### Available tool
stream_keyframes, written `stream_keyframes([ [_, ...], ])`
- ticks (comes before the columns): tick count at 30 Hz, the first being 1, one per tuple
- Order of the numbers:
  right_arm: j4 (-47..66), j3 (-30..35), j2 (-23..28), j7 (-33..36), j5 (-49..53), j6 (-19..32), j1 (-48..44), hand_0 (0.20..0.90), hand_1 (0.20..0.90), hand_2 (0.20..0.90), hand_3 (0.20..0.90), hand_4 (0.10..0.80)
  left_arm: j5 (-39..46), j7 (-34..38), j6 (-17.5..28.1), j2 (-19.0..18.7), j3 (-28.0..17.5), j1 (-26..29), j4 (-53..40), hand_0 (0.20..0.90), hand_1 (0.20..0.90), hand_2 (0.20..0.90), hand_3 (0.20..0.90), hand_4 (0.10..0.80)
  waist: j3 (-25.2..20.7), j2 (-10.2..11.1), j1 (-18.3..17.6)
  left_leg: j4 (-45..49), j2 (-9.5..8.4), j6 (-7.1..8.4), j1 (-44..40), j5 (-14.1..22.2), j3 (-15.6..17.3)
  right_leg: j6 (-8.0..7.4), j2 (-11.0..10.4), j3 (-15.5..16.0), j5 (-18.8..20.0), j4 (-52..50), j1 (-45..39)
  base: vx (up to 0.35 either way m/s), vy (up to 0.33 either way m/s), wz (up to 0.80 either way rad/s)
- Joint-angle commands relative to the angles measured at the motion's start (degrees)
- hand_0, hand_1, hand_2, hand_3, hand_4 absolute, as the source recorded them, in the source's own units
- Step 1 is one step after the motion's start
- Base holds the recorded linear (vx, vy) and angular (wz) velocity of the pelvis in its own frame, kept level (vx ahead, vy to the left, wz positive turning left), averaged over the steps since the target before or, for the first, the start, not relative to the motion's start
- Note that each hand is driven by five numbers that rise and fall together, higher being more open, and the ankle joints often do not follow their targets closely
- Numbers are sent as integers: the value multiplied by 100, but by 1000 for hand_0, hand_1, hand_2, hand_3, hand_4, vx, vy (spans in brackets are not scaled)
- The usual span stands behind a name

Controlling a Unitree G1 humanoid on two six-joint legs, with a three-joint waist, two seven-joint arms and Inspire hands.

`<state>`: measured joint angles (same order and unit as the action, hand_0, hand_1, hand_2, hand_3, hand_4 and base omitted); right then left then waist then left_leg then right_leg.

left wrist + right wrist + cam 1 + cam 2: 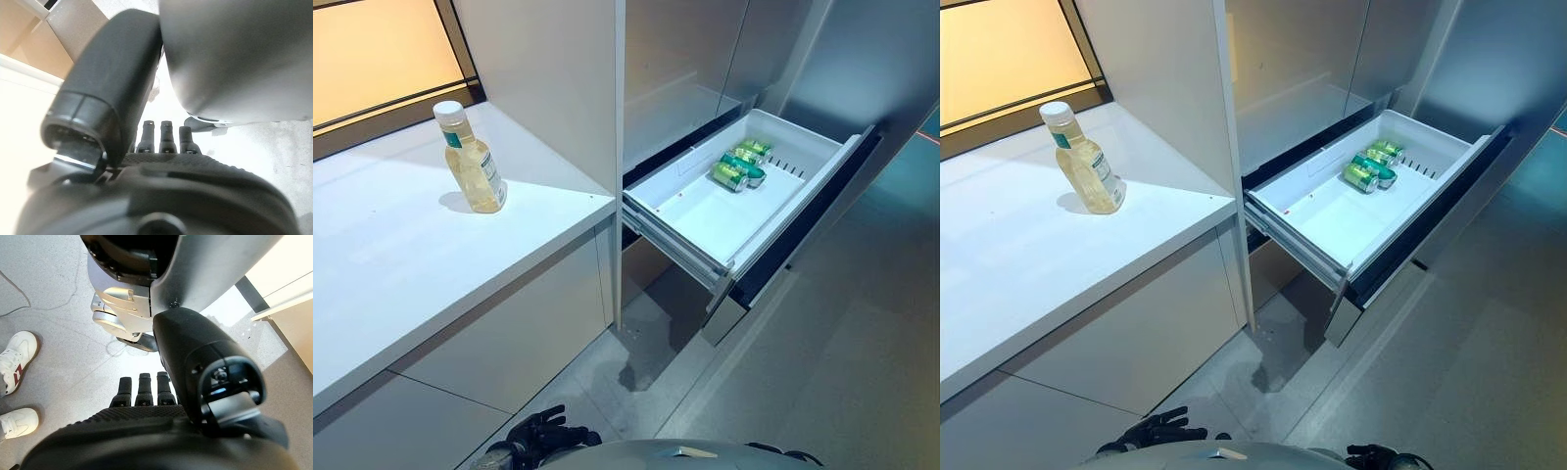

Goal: Put drinks into fridge and close the fridge

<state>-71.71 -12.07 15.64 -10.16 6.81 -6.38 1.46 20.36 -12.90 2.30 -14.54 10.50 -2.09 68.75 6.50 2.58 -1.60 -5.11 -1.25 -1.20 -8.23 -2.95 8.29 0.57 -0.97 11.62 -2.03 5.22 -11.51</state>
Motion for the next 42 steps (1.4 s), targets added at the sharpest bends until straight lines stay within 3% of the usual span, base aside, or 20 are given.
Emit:
stream_keyframes([
  [1,-153,-188,-223,-293,77,-6,-259,900,900,900,900,800,121,-183,30,305,194,347,100,900,900,900,900,800,-58,-105,49,94,87,105,-146,769,-436,-489,-88,-388,-36,-220,296,0,0,0],
  [15,-145,-172,-150,-344,51,5,-283,900,900,900,900,800,76,-310,94,246,193,382,41,900,900,900,900,800,-48,-126,52,82,82,116,-125,744,-441,-496,-93,-368,-21,-219,316,0,0,0],
  [21,-134,-195,-168,-316,65,10,-269,900,900,900,900,800,-444,-427,462,246,391,411,-37,900,900,900,900,800,-48,-138,50,77,76,117,-128,742,-460,-493,-93,-366,-31,-227,309,0,0,0],
  [25,-100,-242,-154,-311,35,-8,-266,900,900,900,900,800,-1220,-374,915,184,738,451,-235,900,900,900,900,800,-59,-150,32,60,76,121,-135,744,-461,-501,-84,-378,-41,-234,313,0,0,0],
  [30,-9,-405,-56,-371,-36,-30,-308,900,900,900,900,800,-2566,-275,1673,-34,1691,677,-851,900,900,900,900,800,-54,-191,-69,35,87,139,-138,743,-405,-547,-78,-440,-28,-256,358,-20,11,0],
  [36,116,-577,52,-431,-109,-44,-333,900,900,900,900,800,-3241,2,1874,-409,2457,1051,-1978,900,900,900,900,800,-46,-232,-189,11,97,154,-133,746,-353,-598,-77,-499,-14,-262,406,-12,6,-1],
  [42,214,-651,174,-481,-117,-23,-335,900,900,900,900,800,-3311,9,1899,-927,2991,1630,-3536,900,900,900,900,800,-40,-278,-250,11,98,145,-88,734,-364,-624,-91,-499,14,-243,437,-19,8,-1],
])
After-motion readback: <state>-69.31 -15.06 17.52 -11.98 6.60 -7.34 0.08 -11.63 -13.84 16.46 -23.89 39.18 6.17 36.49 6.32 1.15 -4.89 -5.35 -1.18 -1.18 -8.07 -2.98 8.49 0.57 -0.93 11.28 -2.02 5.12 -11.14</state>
